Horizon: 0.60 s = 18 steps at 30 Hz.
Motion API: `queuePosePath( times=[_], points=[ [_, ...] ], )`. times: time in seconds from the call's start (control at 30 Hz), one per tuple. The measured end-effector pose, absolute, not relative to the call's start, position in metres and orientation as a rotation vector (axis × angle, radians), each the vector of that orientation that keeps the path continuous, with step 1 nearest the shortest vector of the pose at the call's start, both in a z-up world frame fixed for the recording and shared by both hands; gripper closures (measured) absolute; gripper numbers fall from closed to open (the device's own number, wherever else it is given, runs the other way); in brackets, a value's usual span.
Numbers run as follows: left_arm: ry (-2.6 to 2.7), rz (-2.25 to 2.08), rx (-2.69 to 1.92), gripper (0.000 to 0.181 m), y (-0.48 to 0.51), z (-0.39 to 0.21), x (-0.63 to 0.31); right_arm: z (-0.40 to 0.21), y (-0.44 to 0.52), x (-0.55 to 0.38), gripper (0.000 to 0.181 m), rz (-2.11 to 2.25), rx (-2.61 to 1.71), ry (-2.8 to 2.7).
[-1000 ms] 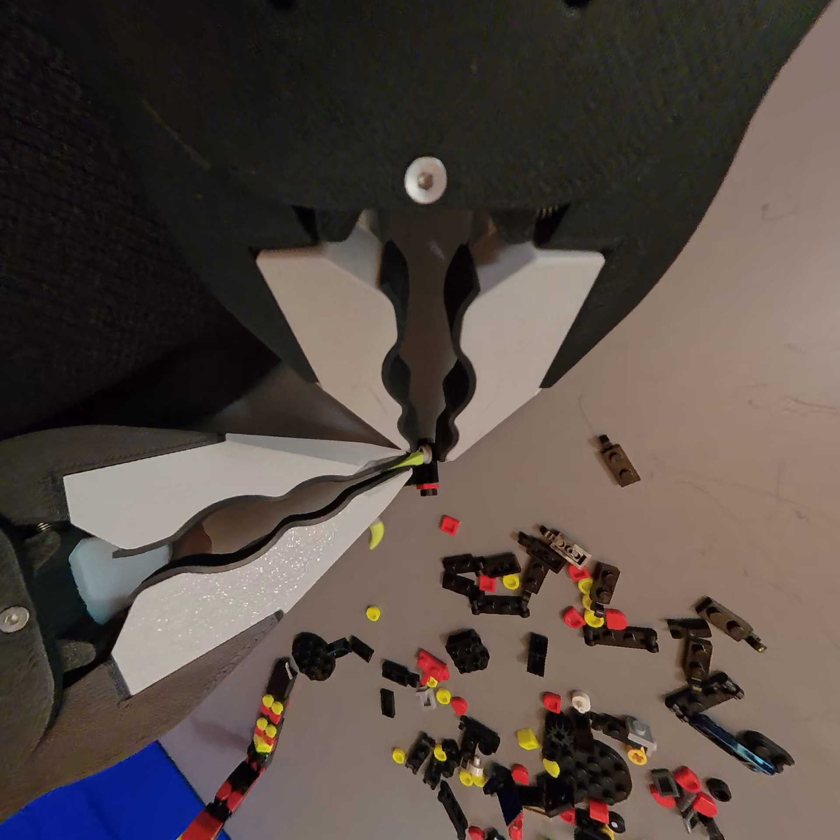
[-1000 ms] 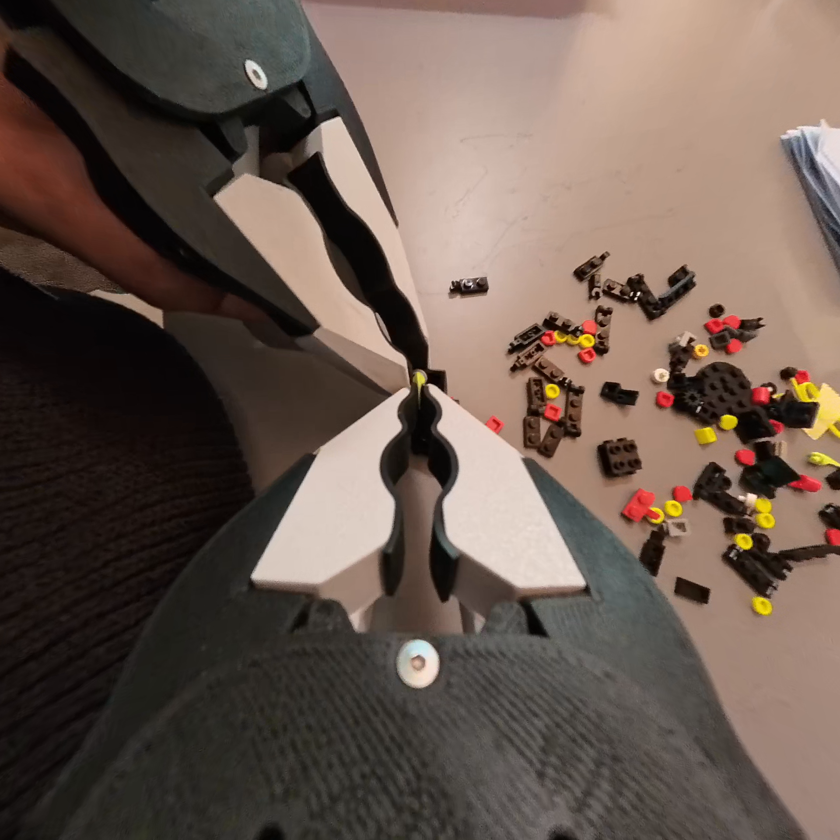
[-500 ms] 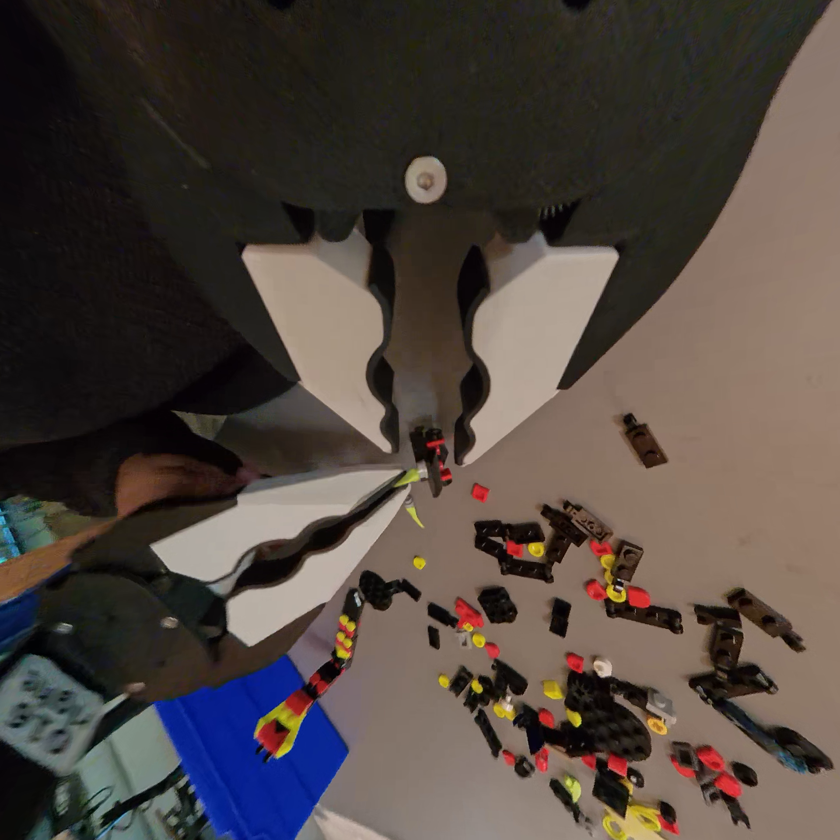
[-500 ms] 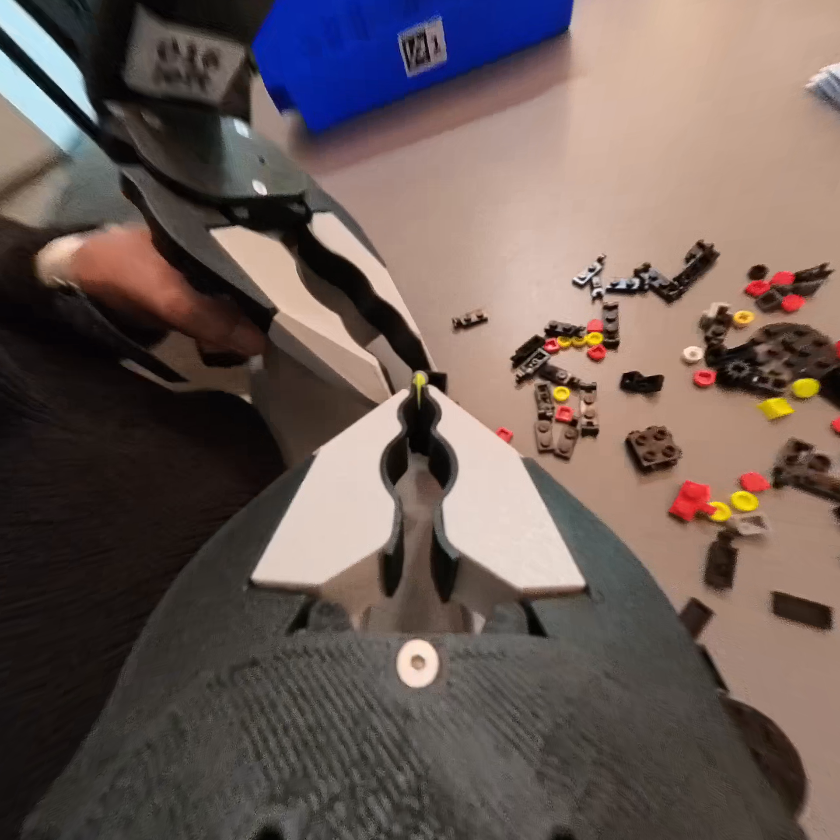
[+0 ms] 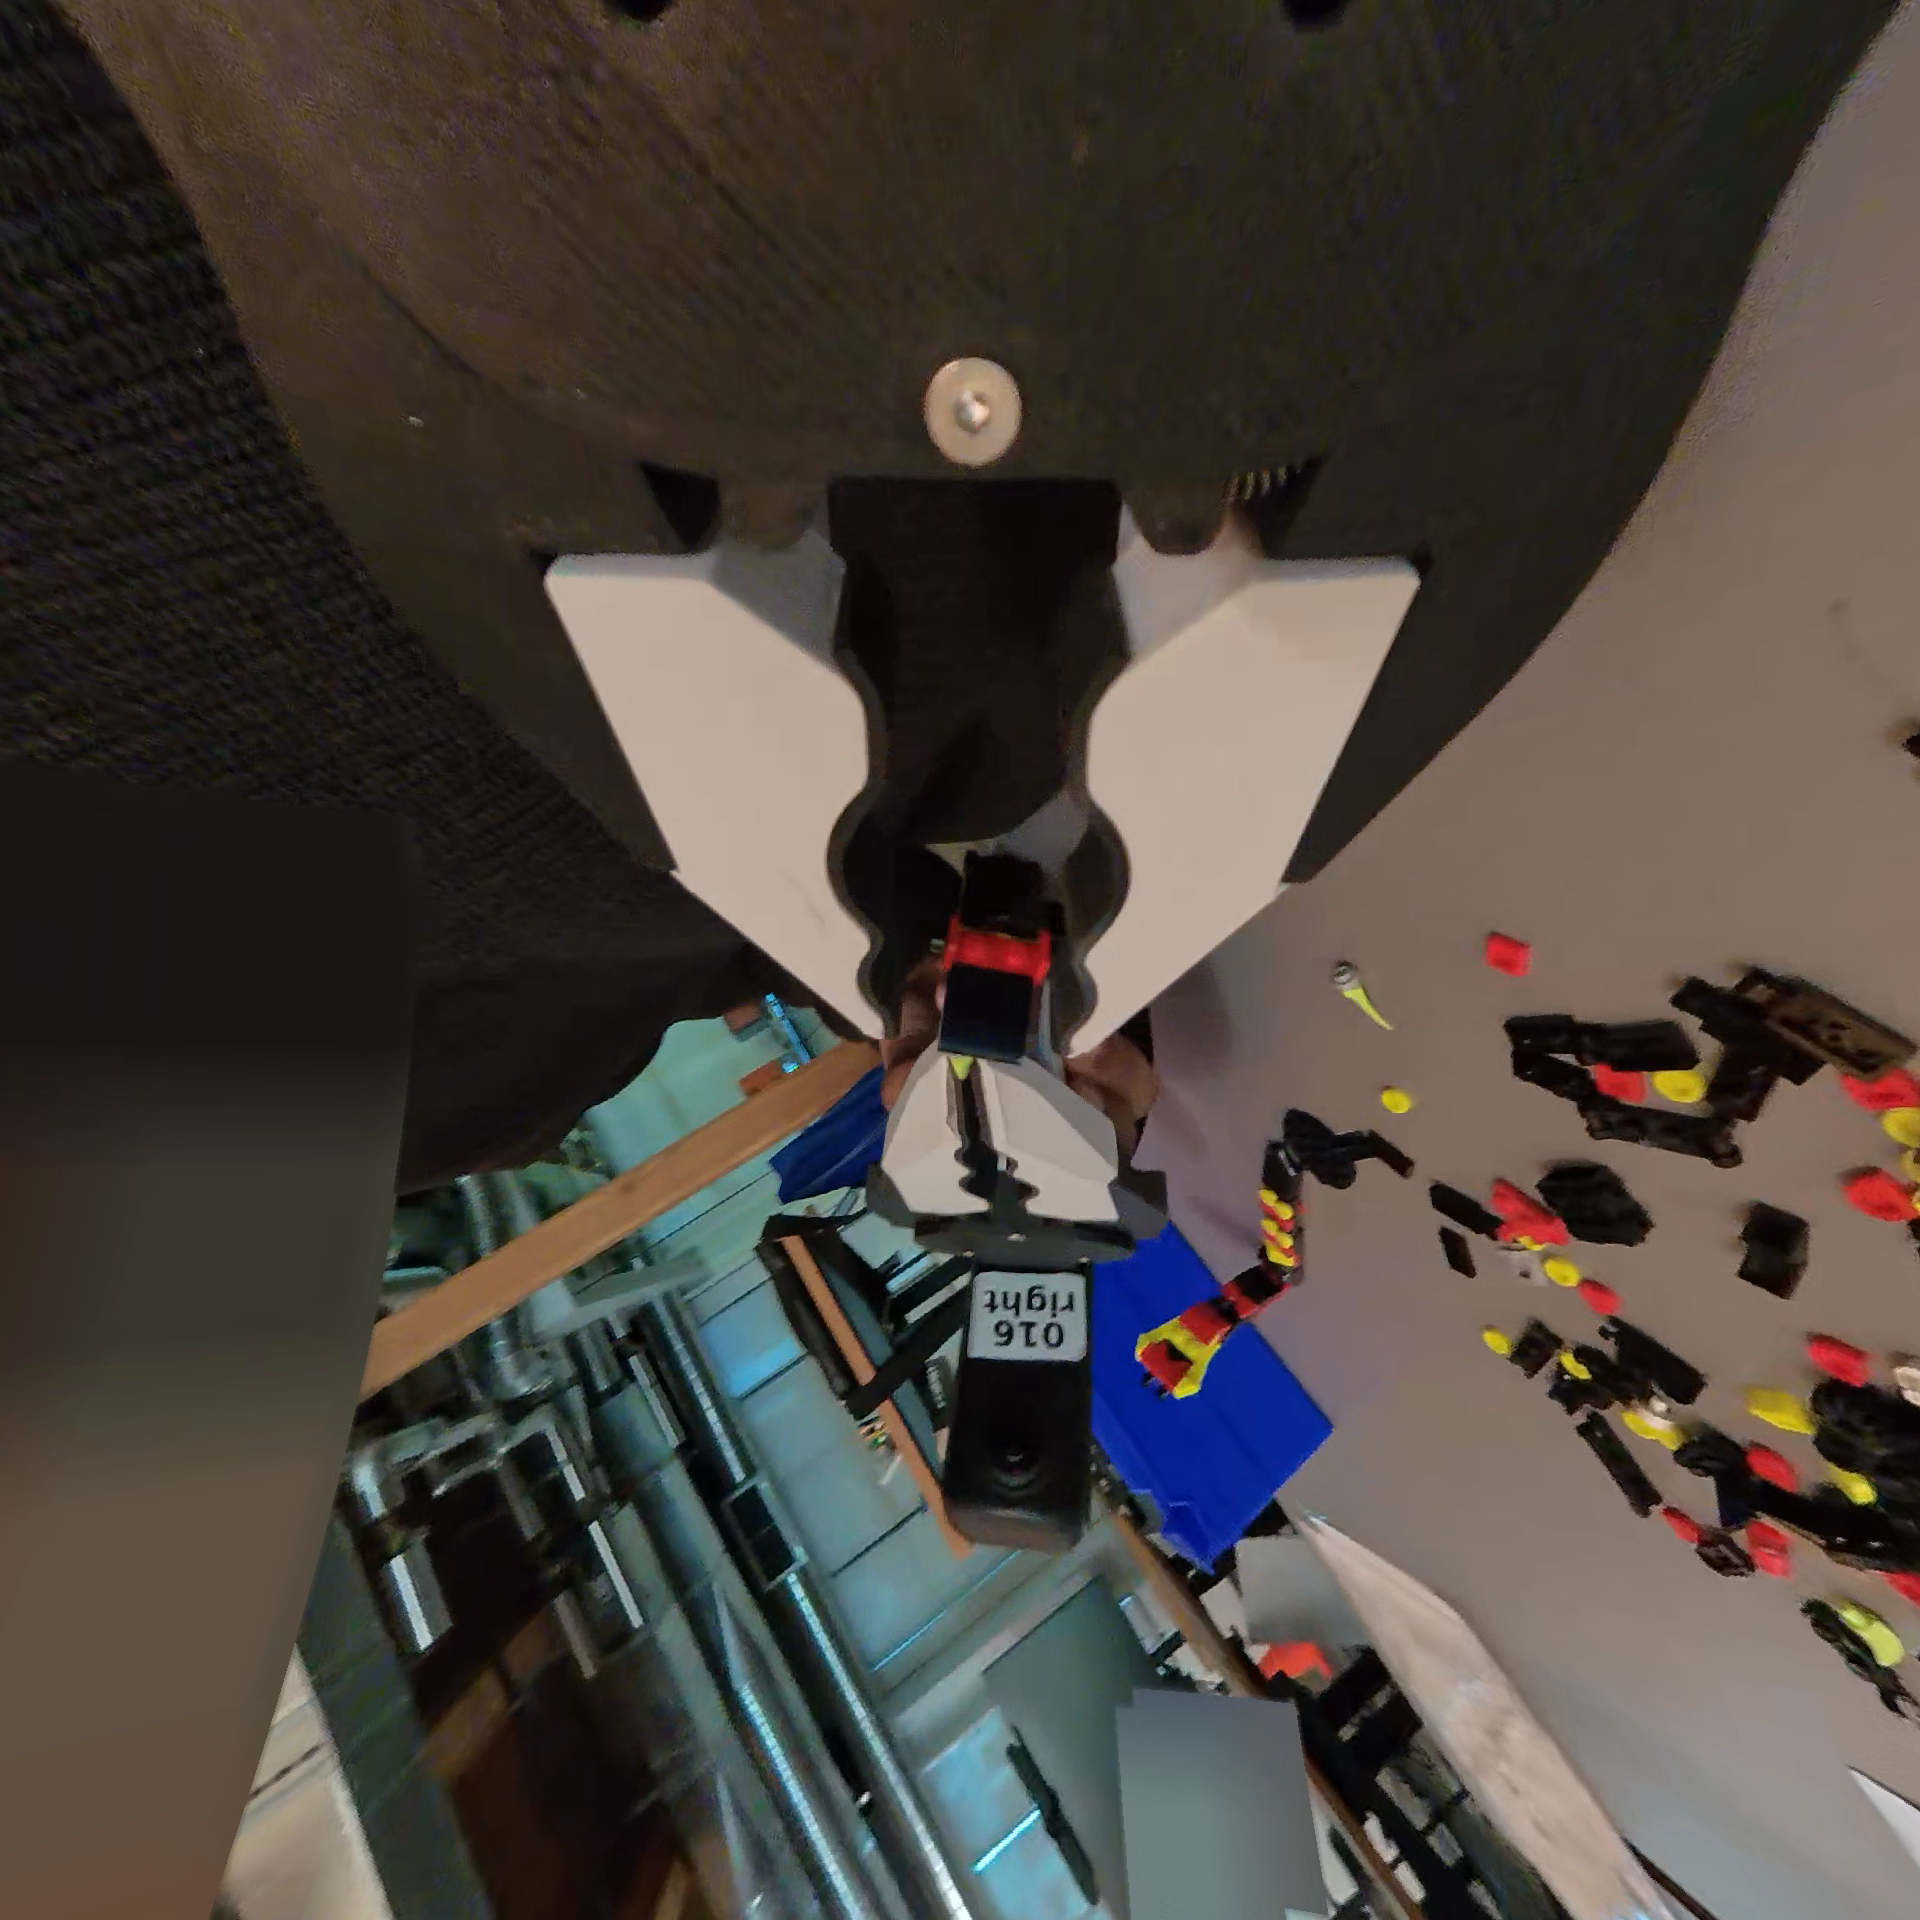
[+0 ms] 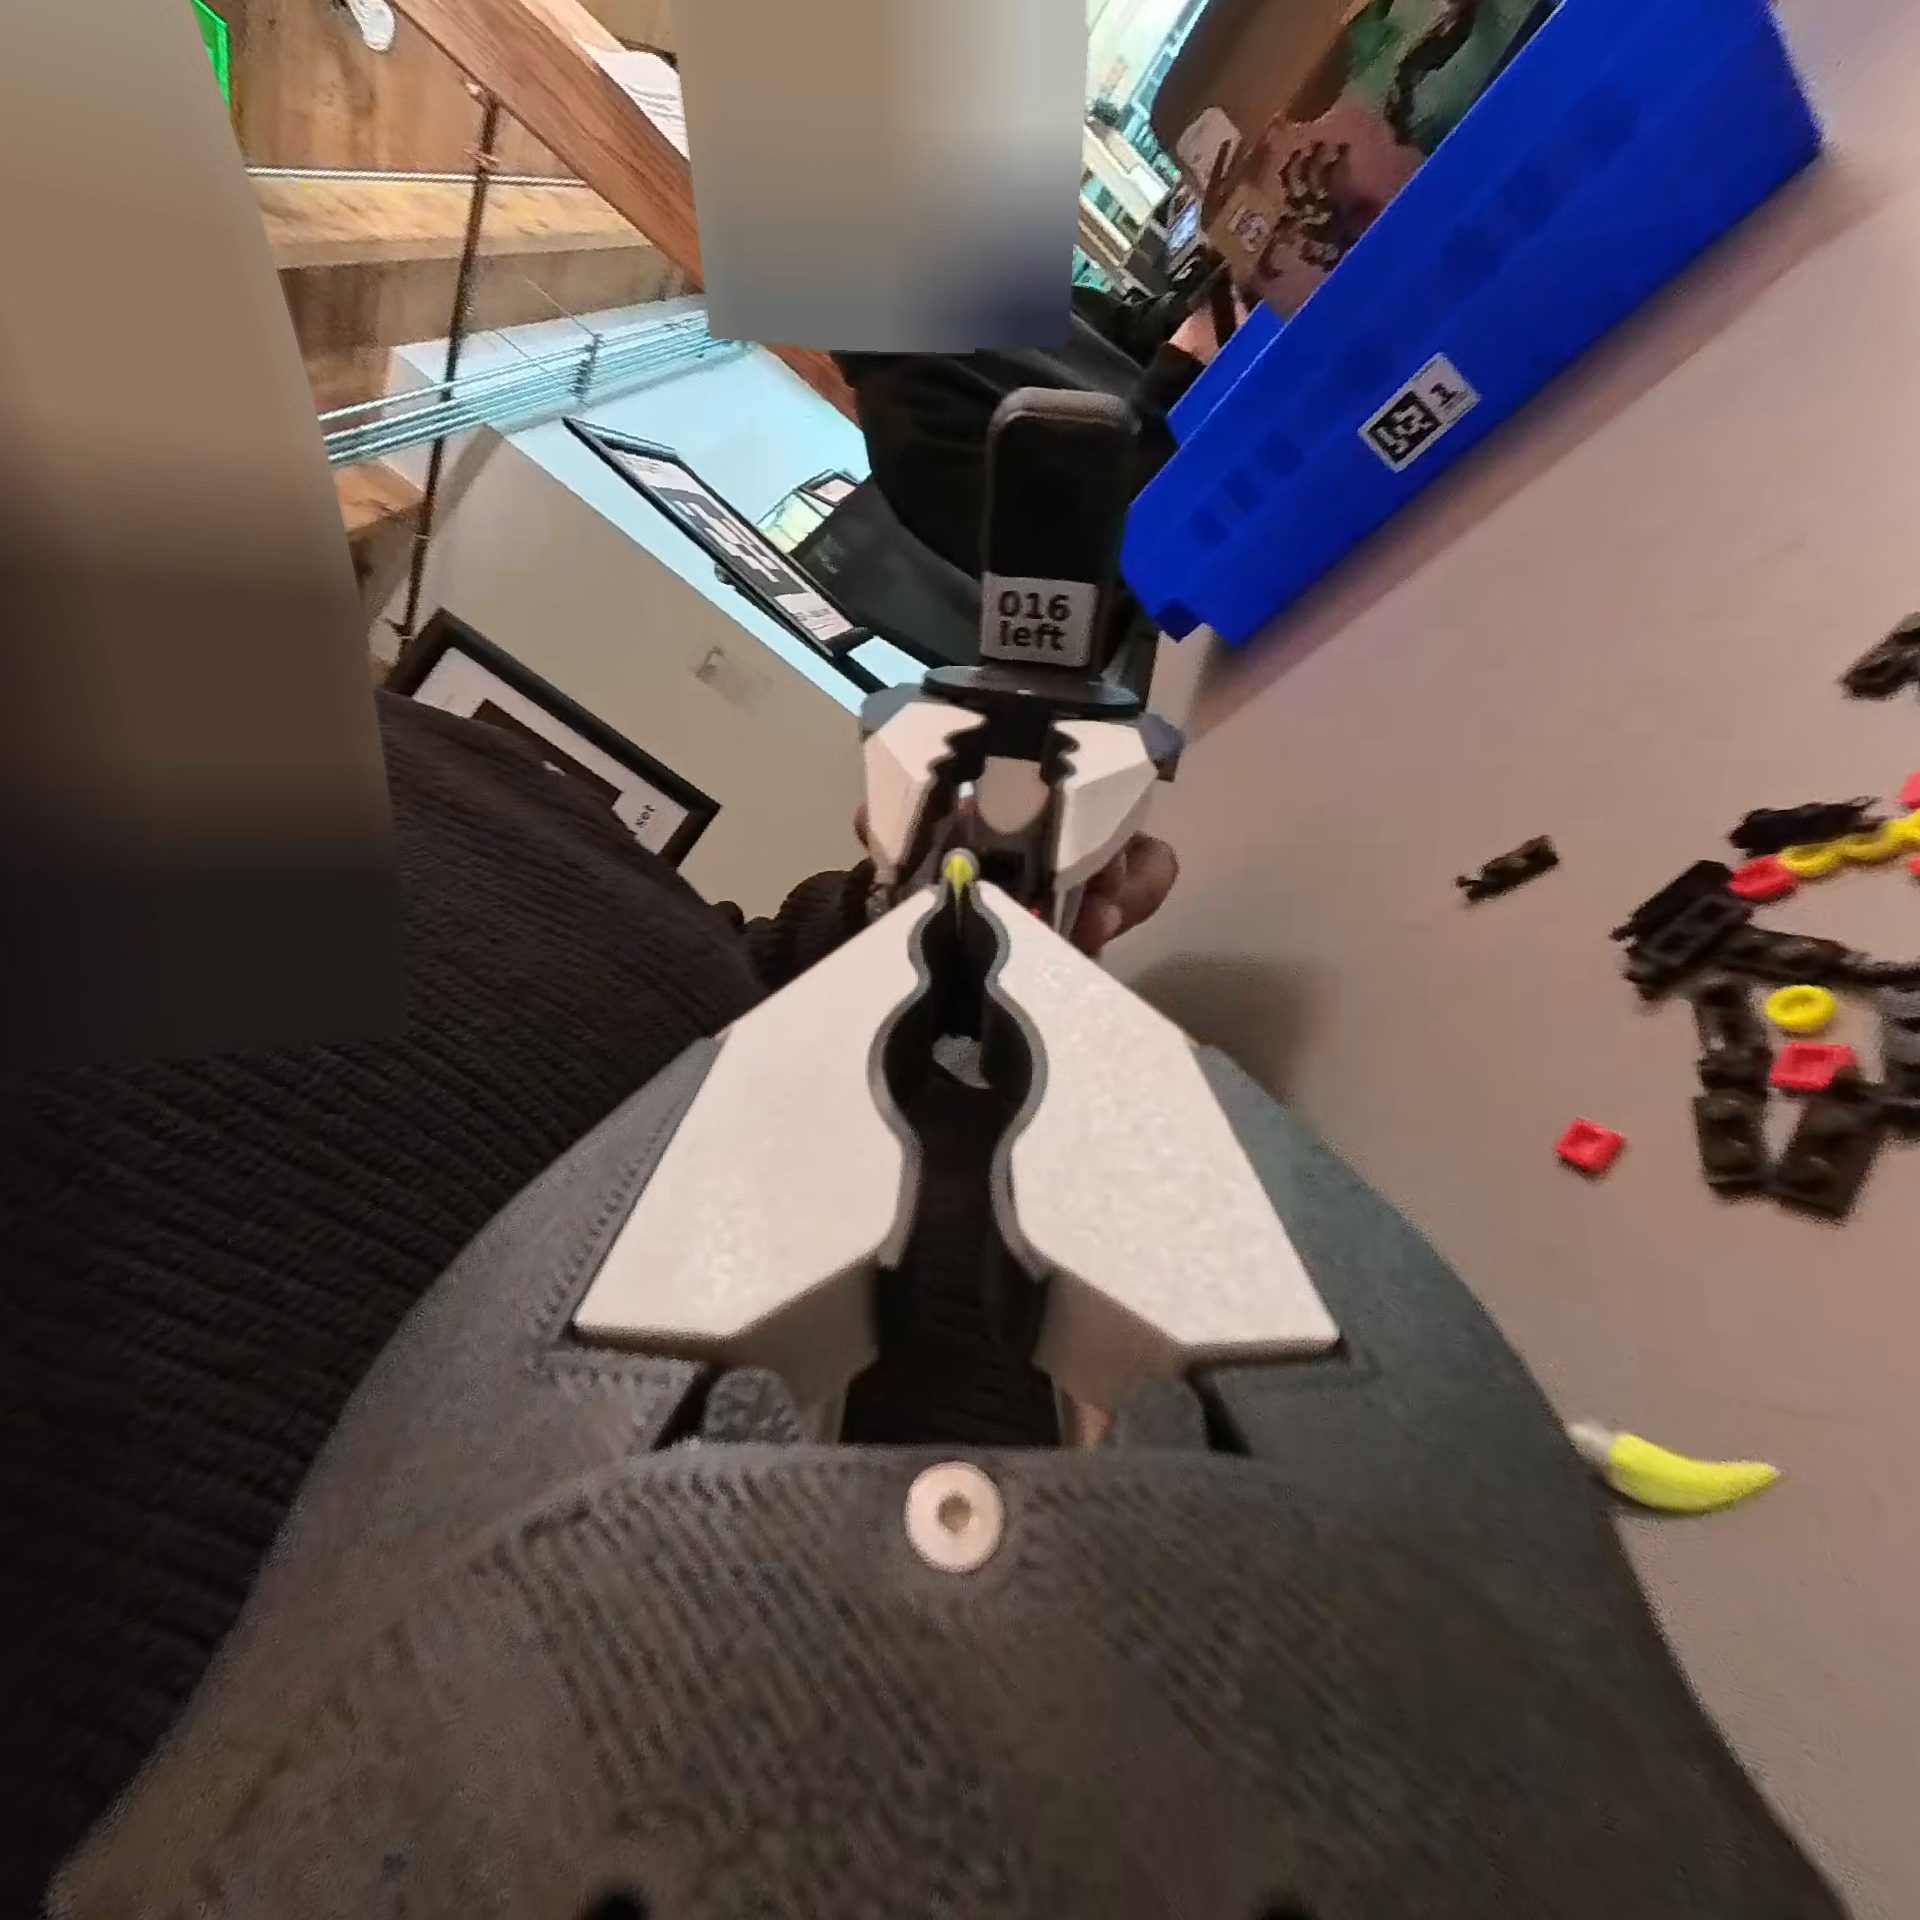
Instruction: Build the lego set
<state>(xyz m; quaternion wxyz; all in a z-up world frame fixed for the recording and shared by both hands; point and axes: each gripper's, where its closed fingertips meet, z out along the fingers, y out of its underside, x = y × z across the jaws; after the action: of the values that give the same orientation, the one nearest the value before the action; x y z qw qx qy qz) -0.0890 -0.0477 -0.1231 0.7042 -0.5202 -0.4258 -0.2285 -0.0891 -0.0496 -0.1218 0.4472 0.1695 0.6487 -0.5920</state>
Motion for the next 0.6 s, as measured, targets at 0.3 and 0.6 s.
queuePosePath(
  times=[0.3,0.6],
  points=[
    [-0.899,-0.561,-1.108,0.165,-0.0503,-0.1143,-0.0843,-0.1148,-0.0499,-0.0844,0.181,-1.45,0.428,1.528],
    [-0.916,-0.589,-1.105,0.168,-0.0495,-0.1185,-0.0845,-0.1163,-0.0501,-0.0857,0.181,-1.453,0.442,1.541]
  ],
)
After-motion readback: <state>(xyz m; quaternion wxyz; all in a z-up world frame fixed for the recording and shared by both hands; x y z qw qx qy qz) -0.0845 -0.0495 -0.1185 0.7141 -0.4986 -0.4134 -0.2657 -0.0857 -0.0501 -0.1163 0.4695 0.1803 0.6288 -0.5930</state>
